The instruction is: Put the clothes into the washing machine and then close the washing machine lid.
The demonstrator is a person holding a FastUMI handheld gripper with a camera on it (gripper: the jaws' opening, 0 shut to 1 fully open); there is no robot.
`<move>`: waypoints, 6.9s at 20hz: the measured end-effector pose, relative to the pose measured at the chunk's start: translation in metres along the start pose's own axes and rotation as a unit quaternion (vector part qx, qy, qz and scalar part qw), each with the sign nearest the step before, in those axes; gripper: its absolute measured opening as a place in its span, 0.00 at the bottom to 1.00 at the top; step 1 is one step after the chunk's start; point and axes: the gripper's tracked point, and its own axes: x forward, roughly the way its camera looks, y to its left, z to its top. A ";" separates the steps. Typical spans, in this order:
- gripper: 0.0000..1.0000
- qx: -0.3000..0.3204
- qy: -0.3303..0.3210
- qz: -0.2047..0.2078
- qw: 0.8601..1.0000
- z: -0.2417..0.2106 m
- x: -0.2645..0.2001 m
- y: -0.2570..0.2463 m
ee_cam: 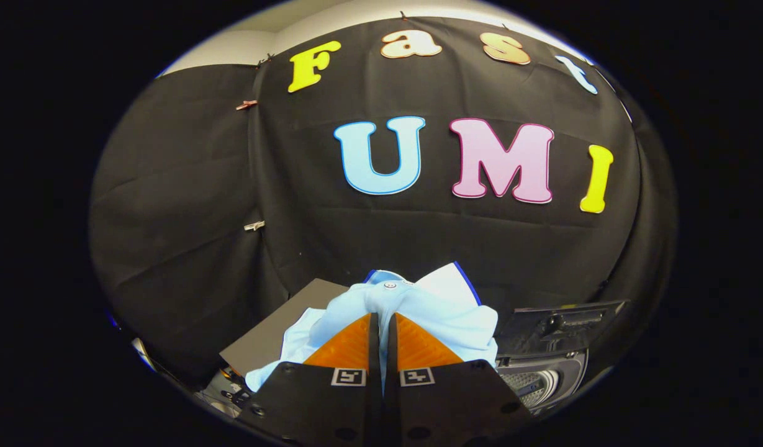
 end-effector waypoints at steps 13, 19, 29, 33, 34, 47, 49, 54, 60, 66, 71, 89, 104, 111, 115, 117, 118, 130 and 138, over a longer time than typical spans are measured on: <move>0.05 0.034 0.022 0.013 0.999 -0.013 -0.025 -0.129; 0.05 0.075 0.041 0.001 0.996 -0.026 -0.033 -0.211; 0.05 0.106 0.050 -0.015 0.993 -0.048 -0.045 -0.320; 0.05 0.108 0.069 -0.010 0.992 -0.069 -0.039 -0.356; 0.05 0.107 0.078 -0.009 0.991 -0.080 -0.035 -0.361; 0.05 0.084 0.212 -0.021 0.973 -0.253 -0.006 -0.371; 0.05 0.094 0.239 -0.033 0.966 -0.282 0.000 -0.369; 0.06 0.048 0.274 -0.069 0.958 -0.334 0.022 -0.375; 0.05 0.058 0.325 -0.136 0.934 -0.396 0.013 -0.392; 0.05 0.024 0.273 -0.142 0.951 -0.371 0.024 -0.384; 0.06 0.082 0.315 -0.147 0.934 -0.388 0.005 -0.374; 1.00 0.147 0.301 -0.168 0.927 -0.382 0.005 -0.385; 0.99 0.014 -0.092 -0.100 0.991 -0.033 0.047 -0.375; 0.99 0.048 -0.020 -0.161 0.986 -0.068 0.101 -0.433; 1.00 0.040 -0.032 -0.162 0.985 -0.068 0.099 -0.429; 1.00 0.037 -0.039 -0.165 0.985 -0.062 0.098 -0.432; 1.00 0.036 -0.042 -0.166 0.985 -0.061 0.098 -0.430; 1.00 0.028 -0.053 -0.154 0.986 -0.077 0.065 -0.414; 1.00 0.022 -0.059 -0.141 0.988 -0.088 0.041 -0.401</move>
